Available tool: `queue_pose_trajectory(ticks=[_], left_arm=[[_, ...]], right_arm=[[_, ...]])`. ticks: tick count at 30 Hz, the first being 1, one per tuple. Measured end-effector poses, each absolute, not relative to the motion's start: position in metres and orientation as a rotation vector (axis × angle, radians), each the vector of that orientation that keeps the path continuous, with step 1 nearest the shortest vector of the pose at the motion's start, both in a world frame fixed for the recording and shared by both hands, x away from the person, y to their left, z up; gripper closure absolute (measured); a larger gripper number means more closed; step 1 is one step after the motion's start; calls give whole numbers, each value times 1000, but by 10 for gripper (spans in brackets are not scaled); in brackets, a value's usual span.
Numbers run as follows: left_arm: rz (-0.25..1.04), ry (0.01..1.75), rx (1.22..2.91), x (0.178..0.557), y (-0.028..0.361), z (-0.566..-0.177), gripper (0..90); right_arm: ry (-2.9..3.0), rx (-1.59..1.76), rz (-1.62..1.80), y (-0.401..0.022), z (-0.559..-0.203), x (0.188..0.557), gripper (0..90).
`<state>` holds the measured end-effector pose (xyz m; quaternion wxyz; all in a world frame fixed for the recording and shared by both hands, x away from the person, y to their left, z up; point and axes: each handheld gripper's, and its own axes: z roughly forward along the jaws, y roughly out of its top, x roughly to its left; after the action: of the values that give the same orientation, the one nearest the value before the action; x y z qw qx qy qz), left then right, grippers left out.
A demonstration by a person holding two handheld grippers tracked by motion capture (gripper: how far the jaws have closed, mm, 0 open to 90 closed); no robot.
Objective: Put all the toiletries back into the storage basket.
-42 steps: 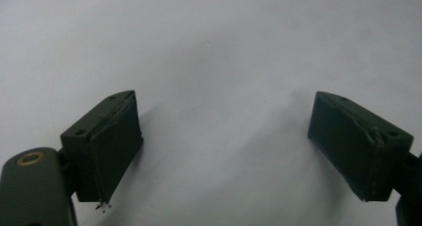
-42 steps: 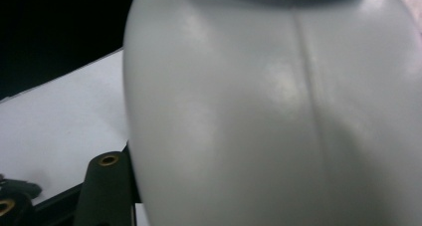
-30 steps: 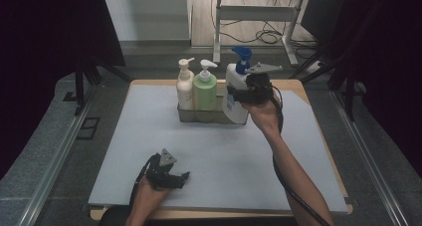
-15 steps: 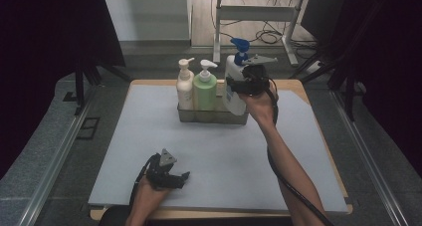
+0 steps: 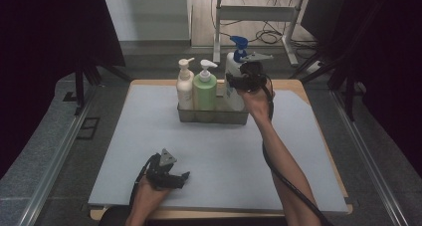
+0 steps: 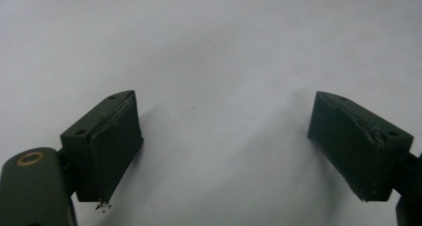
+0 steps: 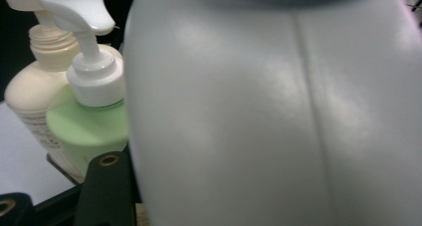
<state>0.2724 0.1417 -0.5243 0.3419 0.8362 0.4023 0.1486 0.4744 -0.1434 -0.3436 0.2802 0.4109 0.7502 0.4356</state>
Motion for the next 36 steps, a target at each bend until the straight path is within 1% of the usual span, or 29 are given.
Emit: queue_pose_trajectory(ticks=[14,36], left_arm=[[385,1046,2178,272,142,-524,129],[385,1045,2178,272,142,-524,129]], right_arm=[[2019,1119,1144,-139,-360,487,377],[2066,1179,1119,-140,-386,487,379]])
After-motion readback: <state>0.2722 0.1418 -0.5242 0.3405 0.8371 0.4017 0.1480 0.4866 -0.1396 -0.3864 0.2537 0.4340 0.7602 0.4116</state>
